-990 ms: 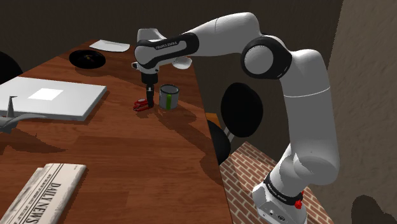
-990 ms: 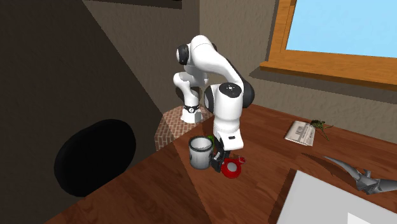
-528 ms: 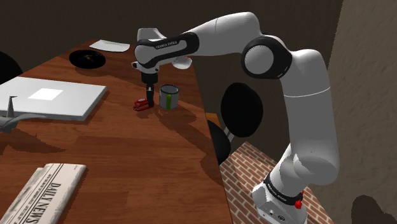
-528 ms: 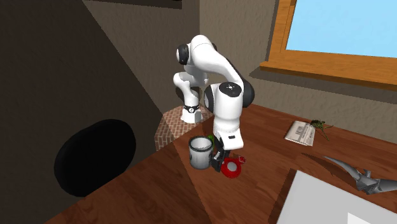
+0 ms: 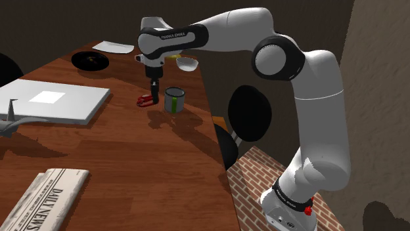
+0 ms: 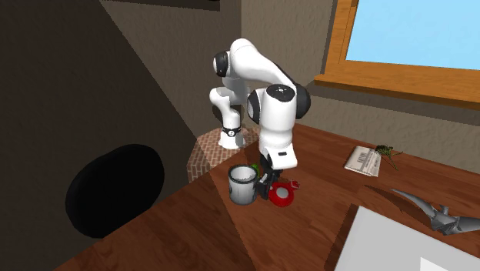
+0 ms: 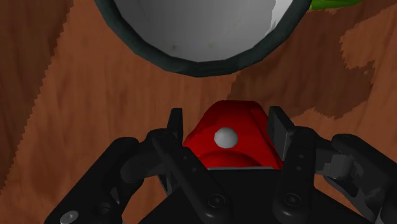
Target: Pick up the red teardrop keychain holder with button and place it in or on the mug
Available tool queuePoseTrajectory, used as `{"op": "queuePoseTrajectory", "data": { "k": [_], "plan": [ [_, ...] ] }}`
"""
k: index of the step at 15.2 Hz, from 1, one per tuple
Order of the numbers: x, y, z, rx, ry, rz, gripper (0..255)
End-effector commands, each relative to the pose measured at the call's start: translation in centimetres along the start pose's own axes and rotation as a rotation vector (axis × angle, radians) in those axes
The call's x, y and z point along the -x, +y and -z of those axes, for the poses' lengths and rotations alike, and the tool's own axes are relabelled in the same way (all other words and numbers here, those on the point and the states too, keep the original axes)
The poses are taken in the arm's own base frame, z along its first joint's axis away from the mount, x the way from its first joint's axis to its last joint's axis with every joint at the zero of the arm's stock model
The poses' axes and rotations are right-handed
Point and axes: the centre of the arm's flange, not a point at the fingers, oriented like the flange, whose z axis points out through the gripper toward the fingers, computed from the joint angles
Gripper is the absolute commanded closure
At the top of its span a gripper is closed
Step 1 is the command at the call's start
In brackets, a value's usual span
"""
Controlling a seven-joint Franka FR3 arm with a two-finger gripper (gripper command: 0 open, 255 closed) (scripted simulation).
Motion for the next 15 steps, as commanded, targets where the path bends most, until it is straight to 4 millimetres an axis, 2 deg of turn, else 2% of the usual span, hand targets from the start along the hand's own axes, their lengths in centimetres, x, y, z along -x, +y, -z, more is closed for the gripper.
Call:
{"op": "queuePoseTrajectory", "data": {
  "k": [1,15],
  "plan": [
    [0.3,-0.2,1.1,0.0,0.0,0.0,255],
    [0.7,-0.8,8.4,0.0,0.0,0.0,255]
  ]
}}
